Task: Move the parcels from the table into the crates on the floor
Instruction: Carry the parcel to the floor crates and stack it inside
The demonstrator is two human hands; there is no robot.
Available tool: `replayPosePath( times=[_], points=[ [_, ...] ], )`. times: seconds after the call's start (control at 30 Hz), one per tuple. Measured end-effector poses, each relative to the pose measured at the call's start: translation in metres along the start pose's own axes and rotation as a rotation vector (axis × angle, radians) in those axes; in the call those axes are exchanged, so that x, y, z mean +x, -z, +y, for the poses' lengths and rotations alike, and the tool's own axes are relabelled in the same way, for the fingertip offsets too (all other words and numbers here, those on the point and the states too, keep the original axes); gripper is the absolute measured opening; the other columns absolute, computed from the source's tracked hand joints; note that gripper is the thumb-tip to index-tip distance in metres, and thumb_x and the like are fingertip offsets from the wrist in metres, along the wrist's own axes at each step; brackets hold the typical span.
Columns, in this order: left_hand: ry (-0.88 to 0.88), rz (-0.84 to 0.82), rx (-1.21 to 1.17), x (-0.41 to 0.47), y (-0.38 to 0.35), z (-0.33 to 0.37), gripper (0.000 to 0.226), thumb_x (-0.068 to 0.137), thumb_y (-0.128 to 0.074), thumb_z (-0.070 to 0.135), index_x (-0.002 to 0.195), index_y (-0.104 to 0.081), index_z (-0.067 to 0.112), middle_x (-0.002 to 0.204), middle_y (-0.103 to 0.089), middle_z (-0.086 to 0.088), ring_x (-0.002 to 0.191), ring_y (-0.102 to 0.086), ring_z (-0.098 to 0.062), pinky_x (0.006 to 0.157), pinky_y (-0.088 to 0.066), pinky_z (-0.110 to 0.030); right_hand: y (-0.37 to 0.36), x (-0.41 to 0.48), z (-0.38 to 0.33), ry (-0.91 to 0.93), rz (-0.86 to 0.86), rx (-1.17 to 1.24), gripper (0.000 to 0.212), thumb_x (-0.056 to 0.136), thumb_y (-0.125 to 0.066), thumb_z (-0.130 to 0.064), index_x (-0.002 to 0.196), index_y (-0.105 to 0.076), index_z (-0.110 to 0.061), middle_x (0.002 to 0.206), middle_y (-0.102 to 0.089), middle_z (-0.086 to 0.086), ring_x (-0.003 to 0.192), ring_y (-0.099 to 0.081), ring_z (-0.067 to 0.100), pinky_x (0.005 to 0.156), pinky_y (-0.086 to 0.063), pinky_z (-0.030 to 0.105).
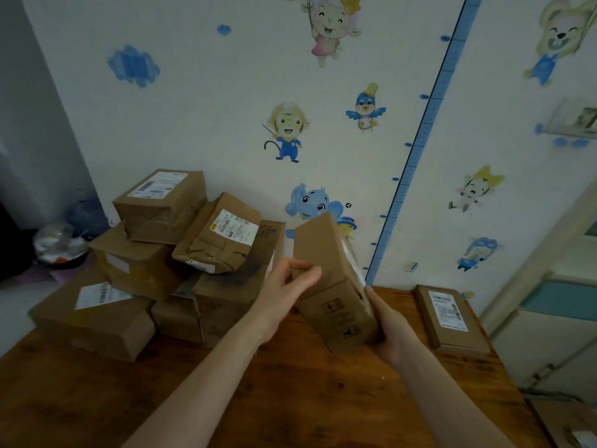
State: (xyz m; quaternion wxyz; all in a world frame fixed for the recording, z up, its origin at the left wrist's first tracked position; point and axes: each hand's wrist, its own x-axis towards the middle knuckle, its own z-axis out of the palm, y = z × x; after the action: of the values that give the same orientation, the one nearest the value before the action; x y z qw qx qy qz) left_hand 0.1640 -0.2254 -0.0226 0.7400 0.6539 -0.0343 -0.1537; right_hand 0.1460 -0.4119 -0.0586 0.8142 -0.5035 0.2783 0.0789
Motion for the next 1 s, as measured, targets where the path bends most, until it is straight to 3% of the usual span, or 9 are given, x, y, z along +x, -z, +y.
replayPosePath(
  times=[0.07,0.17,0.23,0.37,0.53,0.7,0.83,0.93,1.0],
  points=[
    [0.092,0.048,0.041,0.004,0.004,-0.004,0.072,0.064,-0.063,0.063,0.120,-0.050,0.020,0.121,-0.057,-0.005,0.114,-0.054,-0.025,0.101,-0.042,-0.051,-0.002,-0.002,-0.001,0.104,0.042,-0.050,0.044,0.084,-0.068,-0.028,0.123,-0.054,-0.012,0.105,-0.068,0.014,0.092,-0.066,0.031,0.068,-0.054,0.041],
    [0.183,0.059,0.072,0.010,0.010,-0.017,0.095,0.064,-0.070,0.062,0.143,-0.032,0.024,0.132,-0.051,-0.001,0.123,-0.048,-0.027,0.104,-0.038,-0.056,-0.004,-0.003,0.002,0.243,0.067,-0.149,0.057,0.084,-0.070,-0.024,0.135,-0.046,-0.021,0.110,-0.061,0.006,0.096,-0.063,0.026,0.067,-0.054,0.037],
    [0.204,0.057,0.029,0.017,0.012,-0.029,0.086,0.065,-0.075,0.052,0.137,-0.038,0.024,0.123,-0.055,-0.002,0.117,-0.053,-0.025,0.101,-0.041,-0.055,-0.005,-0.002,0.001,0.273,0.077,-0.185,0.060,0.083,-0.071,-0.025,0.136,-0.045,-0.023,0.114,-0.059,0.004,0.101,-0.062,0.027,0.076,-0.055,0.040],
    [0.246,0.055,-0.003,0.029,0.008,-0.046,0.041,0.076,-0.072,0.040,0.105,-0.048,0.024,0.116,-0.056,-0.002,0.112,-0.054,-0.023,0.099,-0.044,-0.052,0.001,-0.002,-0.003,0.296,0.131,-0.237,0.058,0.085,-0.069,-0.026,0.137,-0.044,-0.023,0.109,-0.058,0.000,0.100,-0.060,0.022,0.082,-0.054,0.040],
    [0.276,0.020,0.043,0.047,-0.011,-0.060,0.071,0.077,-0.070,0.047,0.135,-0.042,0.015,0.125,-0.057,-0.005,0.112,-0.055,-0.024,0.096,-0.046,-0.050,0.019,0.005,-0.002,0.270,0.246,-0.215,0.048,0.091,-0.062,-0.029,0.135,-0.048,-0.017,0.114,-0.059,0.003,0.102,-0.058,0.021,0.072,-0.051,0.030],
    [0.312,-0.051,0.016,0.055,-0.055,-0.077,0.058,0.085,-0.064,0.040,0.134,-0.045,0.015,0.116,-0.056,-0.002,0.102,-0.050,-0.018,0.092,-0.044,-0.044,0.062,0.011,-0.009,0.216,0.356,-0.128,0.034,0.096,-0.054,-0.027,0.129,-0.053,-0.019,0.108,-0.056,0.002,0.092,-0.055,0.017,0.061,-0.045,0.028],
    [0.316,-0.060,0.010,0.070,-0.101,-0.088,0.053,0.086,-0.063,0.038,0.131,-0.048,0.014,0.108,-0.059,0.001,0.089,-0.054,-0.011,0.086,-0.045,-0.040,0.107,0.026,-0.023,0.192,0.419,-0.090,0.030,0.096,-0.053,-0.032,0.124,-0.056,-0.022,0.113,-0.058,0.004,0.101,-0.056,0.022,0.069,-0.048,0.031],
    [0.356,-0.060,-0.039,0.088,-0.146,-0.103,0.063,0.080,-0.066,0.041,0.135,-0.047,0.014,0.115,-0.061,-0.002,0.102,-0.057,-0.019,0.097,-0.046,-0.044,0.147,0.040,-0.042,0.192,0.425,-0.077,0.024,0.097,-0.050,-0.033,0.120,-0.054,-0.025,0.098,-0.057,-0.001,0.093,-0.057,0.019,0.065,-0.048,0.030],
    [0.394,-0.053,-0.086,0.103,-0.180,-0.116,0.069,0.076,-0.067,0.043,0.137,-0.046,0.017,0.121,-0.061,-0.006,0.108,-0.058,-0.023,0.098,-0.046,-0.047,0.180,0.053,-0.055,0.177,0.429,-0.070,0.019,0.098,-0.048,-0.034,0.116,-0.051,-0.028,0.096,-0.056,-0.001,0.094,-0.057,0.021,0.073,-0.052,0.036]
  ],
)
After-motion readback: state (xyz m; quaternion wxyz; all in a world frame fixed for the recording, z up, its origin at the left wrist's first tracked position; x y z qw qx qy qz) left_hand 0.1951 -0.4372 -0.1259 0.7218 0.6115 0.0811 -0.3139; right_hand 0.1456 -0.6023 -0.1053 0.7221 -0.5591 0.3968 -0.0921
